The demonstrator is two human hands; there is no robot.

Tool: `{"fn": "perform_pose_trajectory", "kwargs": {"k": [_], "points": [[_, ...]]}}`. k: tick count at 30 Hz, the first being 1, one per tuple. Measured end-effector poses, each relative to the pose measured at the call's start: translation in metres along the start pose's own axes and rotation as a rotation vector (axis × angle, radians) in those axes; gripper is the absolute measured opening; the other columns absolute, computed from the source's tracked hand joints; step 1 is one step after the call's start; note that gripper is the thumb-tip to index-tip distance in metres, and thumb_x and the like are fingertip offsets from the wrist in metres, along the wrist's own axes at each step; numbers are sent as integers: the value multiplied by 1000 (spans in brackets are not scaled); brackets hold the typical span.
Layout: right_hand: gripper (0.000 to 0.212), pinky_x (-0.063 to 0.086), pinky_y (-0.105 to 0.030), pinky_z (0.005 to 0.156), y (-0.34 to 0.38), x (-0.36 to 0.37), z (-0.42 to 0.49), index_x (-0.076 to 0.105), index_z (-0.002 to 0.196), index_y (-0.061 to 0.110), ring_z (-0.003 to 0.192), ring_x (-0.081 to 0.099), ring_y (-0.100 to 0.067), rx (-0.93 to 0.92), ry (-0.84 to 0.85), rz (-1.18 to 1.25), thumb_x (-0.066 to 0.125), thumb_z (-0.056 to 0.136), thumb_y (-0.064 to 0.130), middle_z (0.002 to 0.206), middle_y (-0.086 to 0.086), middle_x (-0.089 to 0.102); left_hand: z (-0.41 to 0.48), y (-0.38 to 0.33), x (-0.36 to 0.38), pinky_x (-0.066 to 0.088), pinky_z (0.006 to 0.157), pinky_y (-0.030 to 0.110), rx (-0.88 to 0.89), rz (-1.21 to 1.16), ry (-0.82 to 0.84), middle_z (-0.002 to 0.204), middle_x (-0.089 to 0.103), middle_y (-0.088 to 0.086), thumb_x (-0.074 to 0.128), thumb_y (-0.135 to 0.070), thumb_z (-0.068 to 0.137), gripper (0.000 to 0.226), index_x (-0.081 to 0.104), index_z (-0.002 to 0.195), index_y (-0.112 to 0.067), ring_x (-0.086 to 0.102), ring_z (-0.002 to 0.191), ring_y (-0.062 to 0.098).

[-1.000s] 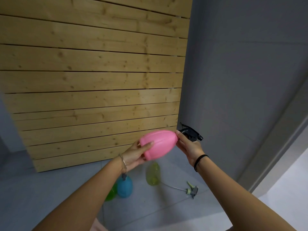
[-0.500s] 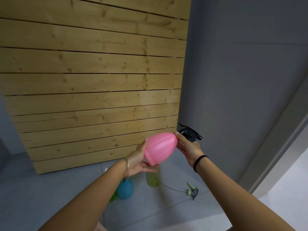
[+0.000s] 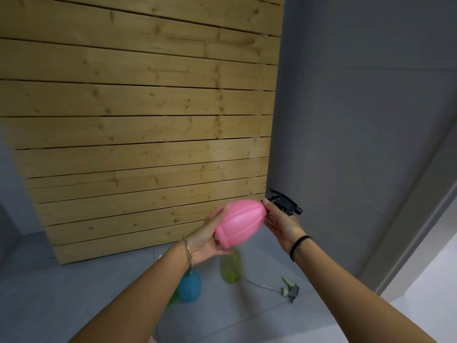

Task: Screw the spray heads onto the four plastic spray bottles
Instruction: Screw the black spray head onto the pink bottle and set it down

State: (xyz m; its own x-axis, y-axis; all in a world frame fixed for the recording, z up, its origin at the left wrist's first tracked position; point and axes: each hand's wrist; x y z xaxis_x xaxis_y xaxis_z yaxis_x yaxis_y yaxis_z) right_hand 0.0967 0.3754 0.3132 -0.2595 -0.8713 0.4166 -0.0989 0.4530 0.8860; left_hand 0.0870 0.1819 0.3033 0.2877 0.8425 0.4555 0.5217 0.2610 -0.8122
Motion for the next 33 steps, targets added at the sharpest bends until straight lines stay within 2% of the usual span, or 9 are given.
{"fn": "perform_pose_trajectory", "kwargs": {"k": [4,7,10,13,19,22,26,30,33], "points": [[30,57,-17,70,3,3,-2,66,105,2,87,71,-15,-34,41,-14,72,80,17,100,-9,73,0,7,-4,57,80,50,-78,18,2,134,44,22,67,-55,61,83,35,129,-20,55,113,41],[21,57,-19,77,6,2,-2,69,98,8,83,73,-11,-51,57,1,71,81,19,93,-3,76,4,1,-1,59,71,45,117,47,-98,139,42,12,85,-40,44,107,33,136,-27,55,111,32],[35,55,-23,82,5,4,-2,64,112,2,94,69,-18,-52,80,-10,71,81,17,107,-10,71,0,0,-2,55,83,51,0,43,7,135,48,14,84,-62,28,121,39,134,-25,53,119,35],[44,55,-22,81,7,5,-3,60,120,-1,101,66,-21,-46,106,-36,70,82,18,118,-14,67,-3,4,-6,57,81,48,-70,91,65,126,53,19,89,-54,26,120,39,129,-19,57,113,37],[46,50,-28,93,12,7,3,61,119,-6,104,66,-25,-61,34,-19,72,80,16,118,-19,67,-2,2,2,59,69,36,168,293,-27,121,59,13,88,-51,36,101,47,123,-22,61,107,30],[49,48,-29,98,13,9,4,60,120,-7,105,65,-24,-45,9,21,72,80,17,117,-18,67,1,1,4,59,66,35,310,354,-131,124,56,11,82,-31,63,77,44,129,-17,58,110,28],[47,47,-31,100,16,11,7,59,121,-5,93,66,-19,-50,22,65,71,80,15,116,-17,66,2,3,5,58,57,25,407,353,-189,112,55,2,80,-21,68,62,43,118,-21,59,98,17],[46,48,-29,96,16,10,10,60,120,-4,93,67,-20,-38,12,46,72,80,15,114,-16,67,7,6,4,55,54,21,401,359,-184,112,54,2,82,-21,65,63,43,114,-24,58,95,13],[46,51,-25,87,13,10,11,61,119,-6,106,66,-24,-44,23,-36,72,80,14,118,-17,67,5,4,-7,59,64,31,251,314,-83,123,55,9,91,-36,42,91,44,120,-25,60,101,21]]}}
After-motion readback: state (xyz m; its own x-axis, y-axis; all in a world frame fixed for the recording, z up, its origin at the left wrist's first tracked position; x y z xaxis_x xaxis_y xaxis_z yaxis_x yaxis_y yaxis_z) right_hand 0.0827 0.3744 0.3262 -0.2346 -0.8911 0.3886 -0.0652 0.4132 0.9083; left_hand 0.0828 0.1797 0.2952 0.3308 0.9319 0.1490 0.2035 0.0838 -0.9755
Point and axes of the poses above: each hand's wrist, its own z-axis towards the middle knuckle, its own x-axis out of the palm, y = z × x
